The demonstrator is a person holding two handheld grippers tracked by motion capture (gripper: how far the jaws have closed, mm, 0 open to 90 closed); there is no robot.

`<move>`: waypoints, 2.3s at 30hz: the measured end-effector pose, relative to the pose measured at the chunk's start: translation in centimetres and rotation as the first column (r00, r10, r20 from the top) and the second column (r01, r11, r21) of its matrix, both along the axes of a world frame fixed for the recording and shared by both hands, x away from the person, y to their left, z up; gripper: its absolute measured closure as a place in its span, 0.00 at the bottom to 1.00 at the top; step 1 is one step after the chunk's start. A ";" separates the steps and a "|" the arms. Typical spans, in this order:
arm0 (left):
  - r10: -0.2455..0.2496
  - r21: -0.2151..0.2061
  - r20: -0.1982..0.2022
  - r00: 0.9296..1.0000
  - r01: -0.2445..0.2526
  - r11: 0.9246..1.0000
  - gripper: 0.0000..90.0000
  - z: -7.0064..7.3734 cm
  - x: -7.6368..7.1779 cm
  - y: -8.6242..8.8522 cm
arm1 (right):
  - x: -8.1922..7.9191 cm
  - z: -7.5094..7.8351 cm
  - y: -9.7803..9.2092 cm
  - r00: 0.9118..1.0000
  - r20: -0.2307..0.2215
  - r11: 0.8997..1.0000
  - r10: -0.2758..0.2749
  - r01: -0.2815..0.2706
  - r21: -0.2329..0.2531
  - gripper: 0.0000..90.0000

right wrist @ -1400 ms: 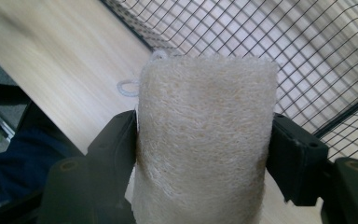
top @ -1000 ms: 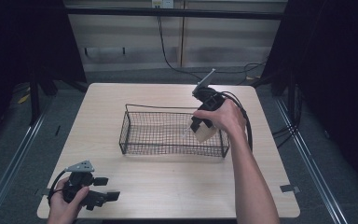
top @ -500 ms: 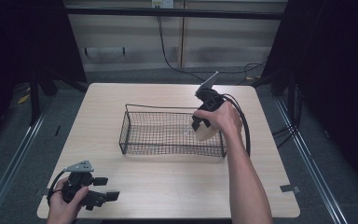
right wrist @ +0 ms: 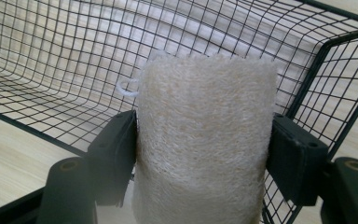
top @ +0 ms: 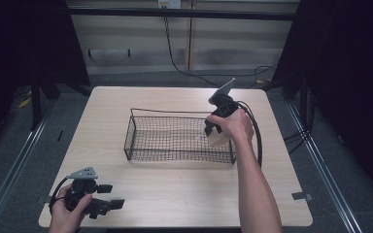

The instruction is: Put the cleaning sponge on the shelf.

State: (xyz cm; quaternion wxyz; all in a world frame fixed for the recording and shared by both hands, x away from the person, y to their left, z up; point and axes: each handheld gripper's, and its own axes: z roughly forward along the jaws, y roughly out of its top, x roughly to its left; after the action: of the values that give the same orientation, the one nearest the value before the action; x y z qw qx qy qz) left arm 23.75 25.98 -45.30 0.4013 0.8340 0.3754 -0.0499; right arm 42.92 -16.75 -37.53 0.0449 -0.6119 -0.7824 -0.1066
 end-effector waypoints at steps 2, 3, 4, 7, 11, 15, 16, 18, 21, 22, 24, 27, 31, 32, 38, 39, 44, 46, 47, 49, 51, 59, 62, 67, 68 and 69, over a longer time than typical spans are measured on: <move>0.000 -0.001 -0.001 1.000 0.000 1.000 0.19 0.0 0.0 0.0 | 0.0 -0.2 0.0 1.000 0.004 1.000 -0.004 0.004 0.005 0.34; 0.000 0.000 0.000 1.000 0.000 1.000 0.19 0.0 0.0 0.0 | 0.0 -0.3 -0.2 1.000 0.009 1.000 -0.007 0.007 0.009 0.34; 0.001 0.000 -0.002 1.000 -0.001 1.000 0.19 0.0 0.0 0.0 | 0.0 -0.6 -0.4 1.000 0.005 1.000 -0.012 0.012 0.007 0.34; -0.001 0.002 0.000 1.000 0.001 1.000 0.19 0.0 0.0 0.0 | 0.0 -0.8 -0.6 1.000 0.004 1.000 -0.020 0.020 0.005 0.34; 0.001 -0.002 -0.004 1.000 -0.001 1.000 0.19 -0.1 0.0 -0.1 | -0.1 -1.5 -1.1 0.999 0.001 0.999 -0.043 0.043 -0.001 0.34; -0.003 0.001 -0.006 1.000 0.003 1.000 0.19 -0.1 0.0 -0.1 | -0.1 -2.0 -1.2 0.999 -0.010 0.999 -0.053 0.053 -0.004 0.34; 0.001 0.002 -0.005 1.000 -0.001 1.000 0.19 -0.1 0.0 -0.1 | -0.1 -2.2 -1.3 0.998 -0.011 0.998 -0.062 0.062 -0.010 0.34; 0.000 0.000 -0.005 1.000 0.000 1.000 0.19 -0.1 0.0 -0.1 | -0.1 -2.4 -1.3 0.998 -0.016 0.998 -0.069 0.069 -0.011 0.34; -0.001 0.000 -0.005 1.000 0.001 1.000 0.19 -0.1 0.0 -0.1 | -0.1 -2.7 -1.4 0.997 -0.022 0.997 -0.078 0.077 -0.020 0.34; -0.005 0.000 -0.007 1.000 0.005 1.000 0.19 -0.1 0.0 -0.1 | -0.1 -3.0 -1.5 0.996 -0.030 0.996 -0.082 0.082 -0.018 0.34; -0.007 0.000 -0.008 1.000 0.007 1.000 0.19 -0.1 0.0 -0.1 | -0.3 -3.4 -1.7 0.995 -0.039 0.995 -0.094 0.093 -0.019 0.34; -0.003 0.002 -0.007 1.000 0.003 1.000 0.19 -0.1 0.0 -0.2 | -0.4 -3.7 -1.9 0.994 -0.043 0.995 -0.101 0.100 -0.020 0.34; -0.001 0.002 -0.005 1.000 0.001 1.000 0.19 -0.1 -0.1 -0.2 | -0.6 -4.1 -2.1 0.991 -0.049 0.992 -0.123 0.122 -0.022 0.34; -0.001 0.001 -0.004 1.000 0.001 1.000 0.19 -0.1 -0.1 -0.2 | -0.7 -4.4 -2.1 0.991 -0.050 0.992 -0.127 0.126 -0.024 0.34; -0.005 0.001 -0.004 1.000 0.005 1.000 0.19 -0.1 0.0 -0.2 | -0.8 -5.0 -2.2 0.987 -0.067 0.989 -0.146 0.143 -0.035 0.34; -0.005 0.001 -0.004 1.000 0.005 1.000 0.19 -0.1 0.0 -0.2 | -0.8 -5.0 -2.2 0.987 -0.067 0.989 -0.146 0.143 -0.035 0.34; -0.007 0.004 0.000 1.000 0.007 1.000 0.19 0.0 0.0 -0.1 | -0.8 -5.4 -2.0 0.985 -0.066 0.987 -0.160 0.157 -0.045 0.34; -0.012 0.003 -0.003 1.000 0.012 1.000 0.19 0.0 0.0 -0.1 | -0.8 -5.5 -1.9 0.984 -0.071 0.986 -0.163 0.160 -0.047 0.34; -0.009 0.000 -0.004 1.000 0.009 1.000 0.19 0.0 0.0 -0.1 | -0.8 -5.6 -1.9 0.985 -0.068 0.986 -0.160 0.157 -0.050 0.34; -0.009 0.000 -0.004 1.000 0.009 1.000 0.19 0.0 0.0 -0.1 | -0.8 -5.7 -1.9 0.985 -0.068 0.986 -0.161 0.158 -0.049 0.34; -0.005 0.001 -0.003 1.000 0.005 1.000 0.19 0.0 0.0 -0.1 | -0.8 -5.8 -1.9 0.985 -0.065 0.986 -0.163 0.160 -0.046 0.34; -0.005 0.001 -0.004 1.000 0.005 1.000 0.19 0.0 -0.1 -0.2 | -0.8 -5.9 -1.6 0.984 -0.062 0.985 -0.167 0.164 -0.061 0.33; -0.009 0.001 -0.005 1.000 0.009 1.000 0.19 0.0 0.0 -0.1 | -0.8 -6.1 -1.3 0.983 -0.060 0.982 -0.173 0.167 -0.087 0.33; -0.009 0.001 -0.002 1.000 0.009 1.000 0.19 0.0 0.0 -0.1 | -0.7 -6.3 -1.0 0.985 -0.067 0.984 -0.157 0.150 -0.095 0.33; -0.010 0.002 -0.003 1.000 0.010 1.000 0.19 0.0 0.0 -0.1 | -0.6 -6.4 -1.0 0.985 -0.071 0.983 -0.159 0.152 -0.099 0.33; -0.010 0.002 -0.003 1.000 0.010 1.000 0.19 0.0 0.0 -0.1 | -0.6 -6.5 -0.9 0.986 -0.069 0.984 -0.153 0.146 -0.099 0.32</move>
State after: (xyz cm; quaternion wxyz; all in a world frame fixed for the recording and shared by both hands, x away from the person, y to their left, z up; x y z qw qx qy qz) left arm 23.73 25.89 -45.31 0.3999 0.8360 0.3719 -0.0528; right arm 42.31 -17.68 -44.00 0.0378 -0.6740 -0.7361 -0.0495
